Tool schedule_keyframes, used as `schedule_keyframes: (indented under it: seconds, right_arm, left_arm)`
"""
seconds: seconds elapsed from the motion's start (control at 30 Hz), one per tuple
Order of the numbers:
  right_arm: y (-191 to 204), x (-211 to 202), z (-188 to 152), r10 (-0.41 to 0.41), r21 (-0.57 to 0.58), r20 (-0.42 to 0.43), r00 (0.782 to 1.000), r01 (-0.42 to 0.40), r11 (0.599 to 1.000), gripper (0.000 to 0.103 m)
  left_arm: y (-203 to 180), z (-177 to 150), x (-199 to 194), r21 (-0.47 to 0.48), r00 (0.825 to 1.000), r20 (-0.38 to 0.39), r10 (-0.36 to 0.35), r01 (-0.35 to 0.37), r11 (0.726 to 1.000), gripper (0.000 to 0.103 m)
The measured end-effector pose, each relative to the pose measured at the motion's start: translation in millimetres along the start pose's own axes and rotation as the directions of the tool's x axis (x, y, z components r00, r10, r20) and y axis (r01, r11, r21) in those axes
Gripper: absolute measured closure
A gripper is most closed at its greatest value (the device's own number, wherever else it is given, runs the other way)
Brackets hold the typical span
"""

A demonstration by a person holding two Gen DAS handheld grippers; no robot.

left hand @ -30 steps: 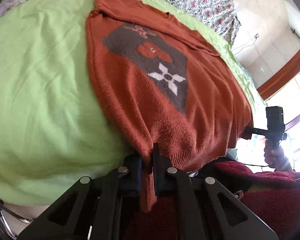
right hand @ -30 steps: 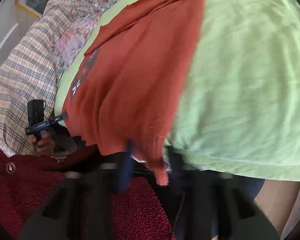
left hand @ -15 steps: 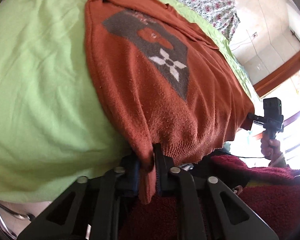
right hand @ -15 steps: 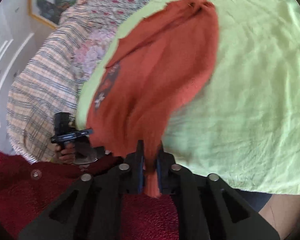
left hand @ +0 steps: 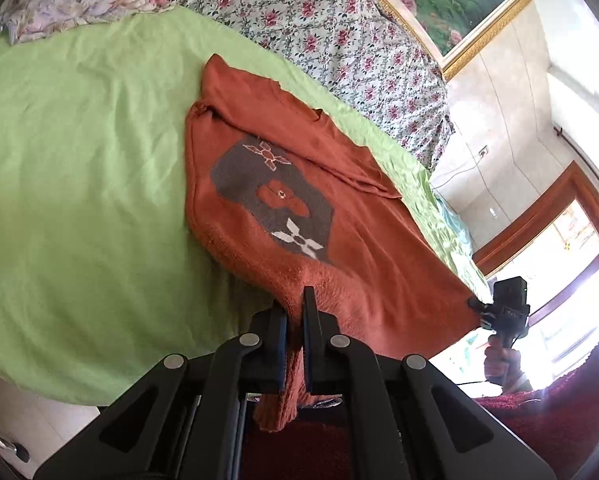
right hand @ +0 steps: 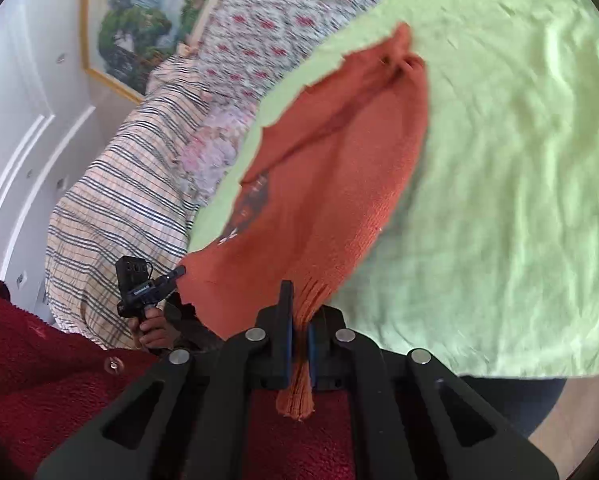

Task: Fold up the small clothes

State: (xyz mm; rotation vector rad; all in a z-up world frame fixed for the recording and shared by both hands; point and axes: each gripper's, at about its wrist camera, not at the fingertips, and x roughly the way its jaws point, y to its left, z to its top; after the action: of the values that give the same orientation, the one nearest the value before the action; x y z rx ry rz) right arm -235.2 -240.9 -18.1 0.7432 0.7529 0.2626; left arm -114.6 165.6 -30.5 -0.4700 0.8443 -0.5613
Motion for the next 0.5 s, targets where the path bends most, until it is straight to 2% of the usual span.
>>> schedule_keyframes:
  seconds: [0.17, 0.3, 0.4, 0.5]
  right_arm:
    - [25, -25, 31, 0.089, -0.049, 0.134, 0.987, -0.083, 0.995, 0.096]
    - [37, -37, 80, 0.147, -0.097, 0.254, 0.956, -0.126, 0.987, 0.096]
    - [35, -27, 128, 0.124, -0.1, 0.318, 0.94, -0.097, 0.99, 0.096]
    - [38, -4, 176, 0.061, -0.087, 0.33, 0.942, -0.034, 0.996, 0.096]
  left_arm:
    - [-24, 36, -13, 0.049, 0.995, 0.093, -0.029, 0.025, 0.998, 0.099]
    - [-30, 89, -15, 0.071, 0.975, 0.205, -0.089, 0.076, 0.995, 0.1]
    - [-26, 135, 2, 0.075, 0.958, 0.27, -0.096, 0.078, 0.994, 0.1]
    - [-16, 181, 30, 0.046, 0.955, 0.29, -0.067, 0.056, 0.997, 0.1]
